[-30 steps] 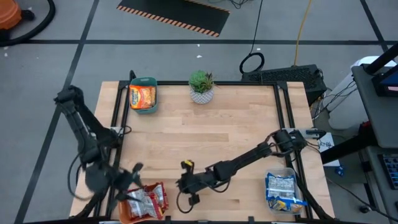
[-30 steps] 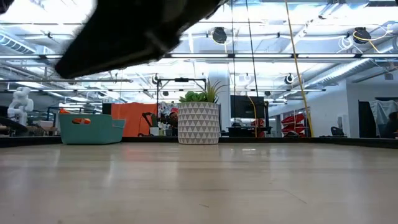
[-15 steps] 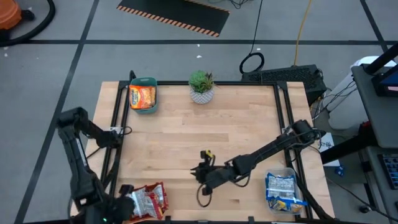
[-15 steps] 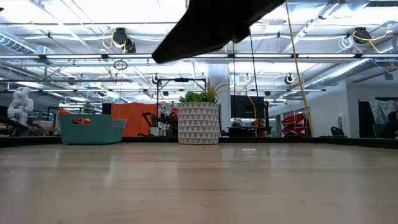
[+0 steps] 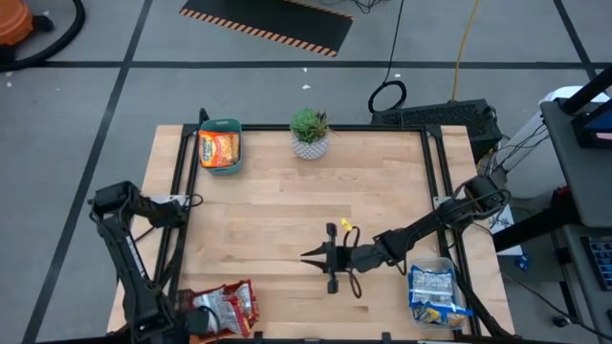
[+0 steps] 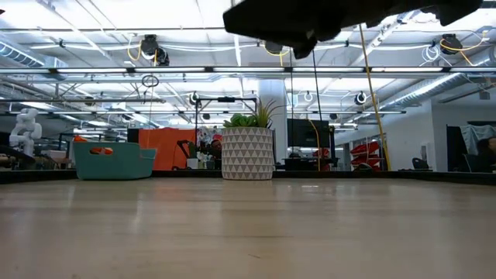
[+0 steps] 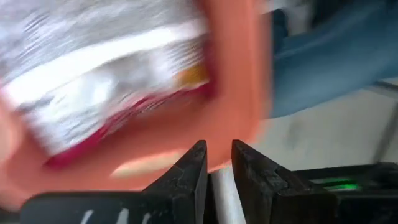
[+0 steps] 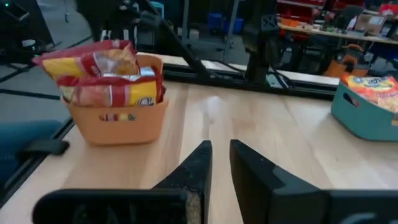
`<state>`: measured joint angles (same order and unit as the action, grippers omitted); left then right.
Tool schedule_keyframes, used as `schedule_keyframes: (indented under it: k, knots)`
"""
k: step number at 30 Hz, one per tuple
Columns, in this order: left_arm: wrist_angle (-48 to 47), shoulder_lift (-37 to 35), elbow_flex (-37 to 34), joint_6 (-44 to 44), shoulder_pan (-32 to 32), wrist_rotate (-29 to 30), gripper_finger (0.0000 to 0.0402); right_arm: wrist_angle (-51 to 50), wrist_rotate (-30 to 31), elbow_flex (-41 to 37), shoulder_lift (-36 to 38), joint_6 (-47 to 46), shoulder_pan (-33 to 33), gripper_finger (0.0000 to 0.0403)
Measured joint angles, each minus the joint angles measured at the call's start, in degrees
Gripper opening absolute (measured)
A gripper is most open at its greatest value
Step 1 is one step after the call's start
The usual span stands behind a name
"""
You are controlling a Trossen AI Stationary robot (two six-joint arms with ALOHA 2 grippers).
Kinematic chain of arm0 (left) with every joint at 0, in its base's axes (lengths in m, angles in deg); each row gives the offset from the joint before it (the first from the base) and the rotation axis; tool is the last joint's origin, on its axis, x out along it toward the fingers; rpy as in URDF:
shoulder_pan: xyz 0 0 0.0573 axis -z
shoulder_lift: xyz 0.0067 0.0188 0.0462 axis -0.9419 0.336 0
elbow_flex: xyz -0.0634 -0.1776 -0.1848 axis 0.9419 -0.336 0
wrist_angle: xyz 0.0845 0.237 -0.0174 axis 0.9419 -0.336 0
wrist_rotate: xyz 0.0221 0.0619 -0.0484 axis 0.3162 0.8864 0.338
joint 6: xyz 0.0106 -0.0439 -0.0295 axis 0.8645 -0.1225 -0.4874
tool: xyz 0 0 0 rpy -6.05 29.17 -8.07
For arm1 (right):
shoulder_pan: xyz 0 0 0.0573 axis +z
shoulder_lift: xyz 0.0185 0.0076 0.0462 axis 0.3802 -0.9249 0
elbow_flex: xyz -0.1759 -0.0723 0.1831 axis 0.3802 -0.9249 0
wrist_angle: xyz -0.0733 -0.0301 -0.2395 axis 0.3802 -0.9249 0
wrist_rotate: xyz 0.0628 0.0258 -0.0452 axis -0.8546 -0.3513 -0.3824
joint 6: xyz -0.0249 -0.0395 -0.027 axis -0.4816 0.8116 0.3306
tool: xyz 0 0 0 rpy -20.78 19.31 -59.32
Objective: Sort Maruchan noodles
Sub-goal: Adjust the orange bin
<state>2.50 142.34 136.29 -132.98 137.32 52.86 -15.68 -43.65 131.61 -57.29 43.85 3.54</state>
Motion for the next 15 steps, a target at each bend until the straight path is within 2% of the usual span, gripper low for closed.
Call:
schedule_keyframes:
  k: [6,15]
  knots:
    - [-14.9,0.0,0.0,-5.6,0.3,-0.5,0.0078,1.0,-0.1,0.0,0.3,0.6,0.4,0.0052]
    - [-19.4,0.0,0.0,-4.3,0.6,-1.3,0.0078,0.7,-0.1,0.0,0.3,0.7,0.5,0.0052]
